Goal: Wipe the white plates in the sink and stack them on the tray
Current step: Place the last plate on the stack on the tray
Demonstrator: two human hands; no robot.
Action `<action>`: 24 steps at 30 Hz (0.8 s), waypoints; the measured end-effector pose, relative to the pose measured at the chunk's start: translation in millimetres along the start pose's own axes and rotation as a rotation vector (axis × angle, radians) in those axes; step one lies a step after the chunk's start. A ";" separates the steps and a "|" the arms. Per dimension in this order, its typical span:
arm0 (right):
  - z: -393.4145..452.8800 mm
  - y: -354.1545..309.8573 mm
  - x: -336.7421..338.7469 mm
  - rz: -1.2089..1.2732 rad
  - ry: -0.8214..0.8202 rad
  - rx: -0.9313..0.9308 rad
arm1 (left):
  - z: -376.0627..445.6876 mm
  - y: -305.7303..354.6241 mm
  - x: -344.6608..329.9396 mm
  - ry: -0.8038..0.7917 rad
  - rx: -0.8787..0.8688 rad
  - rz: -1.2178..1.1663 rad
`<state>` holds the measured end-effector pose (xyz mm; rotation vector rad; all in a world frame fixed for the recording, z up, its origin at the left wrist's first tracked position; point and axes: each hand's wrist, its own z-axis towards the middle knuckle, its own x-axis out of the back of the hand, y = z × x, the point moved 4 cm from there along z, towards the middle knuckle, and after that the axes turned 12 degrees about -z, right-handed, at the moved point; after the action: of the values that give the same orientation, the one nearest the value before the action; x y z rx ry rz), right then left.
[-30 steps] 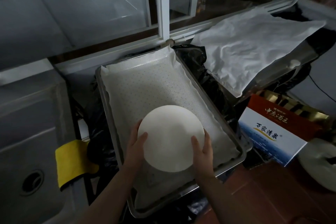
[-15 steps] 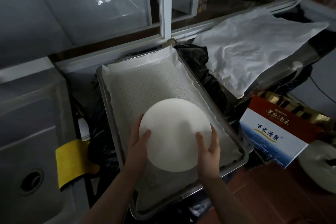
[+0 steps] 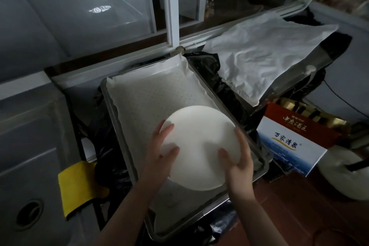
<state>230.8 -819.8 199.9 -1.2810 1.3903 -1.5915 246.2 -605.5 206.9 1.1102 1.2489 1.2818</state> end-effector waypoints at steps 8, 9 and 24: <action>-46.4 -8.1 11.2 -0.031 0.035 0.024 | -19.3 13.1 11.7 -0.088 -0.024 0.011; -54.0 -9.5 13.4 -0.041 0.054 0.022 | -22.9 13.7 13.3 -0.109 -0.054 0.024; -257.9 8.2 64.0 -0.108 0.537 -0.024 | -139.4 28.5 -3.1 -0.619 -0.118 0.027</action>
<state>-33.4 -796.9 219.0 -0.9895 1.6774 -2.1019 106.4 -620.7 228.6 1.3074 0.6879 0.9093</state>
